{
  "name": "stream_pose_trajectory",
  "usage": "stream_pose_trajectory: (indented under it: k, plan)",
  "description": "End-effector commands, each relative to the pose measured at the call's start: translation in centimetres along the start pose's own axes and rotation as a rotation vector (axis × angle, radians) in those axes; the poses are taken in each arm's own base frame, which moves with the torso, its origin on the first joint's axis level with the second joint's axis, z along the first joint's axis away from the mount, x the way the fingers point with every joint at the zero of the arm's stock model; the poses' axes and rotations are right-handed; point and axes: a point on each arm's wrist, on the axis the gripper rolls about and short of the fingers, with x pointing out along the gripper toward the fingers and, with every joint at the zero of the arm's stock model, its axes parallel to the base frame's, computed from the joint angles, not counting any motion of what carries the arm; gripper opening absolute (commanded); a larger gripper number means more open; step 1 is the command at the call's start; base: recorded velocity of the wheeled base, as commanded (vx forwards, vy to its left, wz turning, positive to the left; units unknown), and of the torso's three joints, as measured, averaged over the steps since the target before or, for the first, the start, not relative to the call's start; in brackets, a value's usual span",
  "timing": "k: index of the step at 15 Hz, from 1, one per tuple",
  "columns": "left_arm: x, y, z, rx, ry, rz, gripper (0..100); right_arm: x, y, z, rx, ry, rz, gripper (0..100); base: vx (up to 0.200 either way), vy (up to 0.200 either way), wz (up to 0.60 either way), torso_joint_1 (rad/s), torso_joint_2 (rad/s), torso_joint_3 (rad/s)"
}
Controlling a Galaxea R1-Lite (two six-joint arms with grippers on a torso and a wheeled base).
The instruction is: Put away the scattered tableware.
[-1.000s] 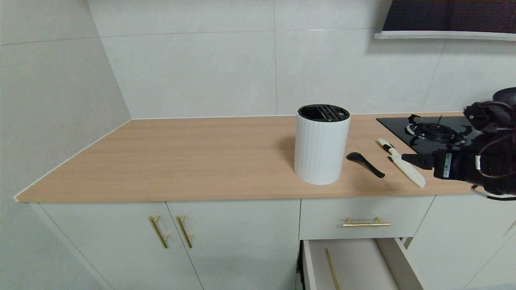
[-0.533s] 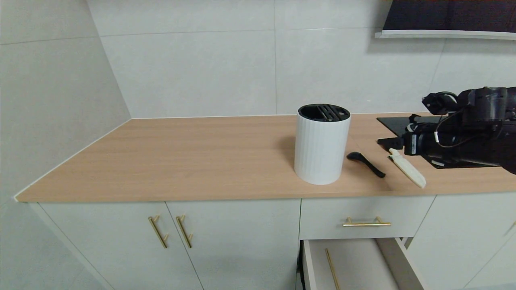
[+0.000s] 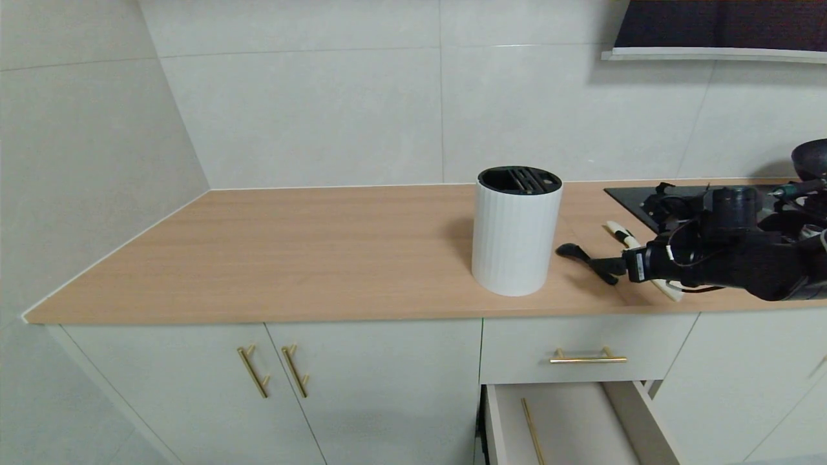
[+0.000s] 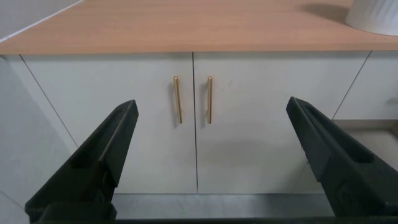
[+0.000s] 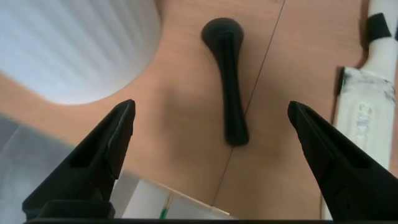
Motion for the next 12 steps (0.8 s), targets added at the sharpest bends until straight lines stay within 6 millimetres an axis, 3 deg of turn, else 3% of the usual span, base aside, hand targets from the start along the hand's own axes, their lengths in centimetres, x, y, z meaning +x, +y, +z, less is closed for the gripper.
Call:
stream_pose_trajectory:
  k: [1,12]
  plan:
    - [0.0,0.0,0.0,-0.001,0.0,0.0,100,2.0,-0.4,-1.8,0.009,0.024,0.004,100,0.0,0.0,0.0,0.0,0.0,0.0]
    - [0.0,0.0,0.0,-0.001,0.0,0.0,100,5.2,-0.5,-3.6,-0.004,0.017,-0.035,100,0.0,0.0,0.0,0.0,0.0,0.0]
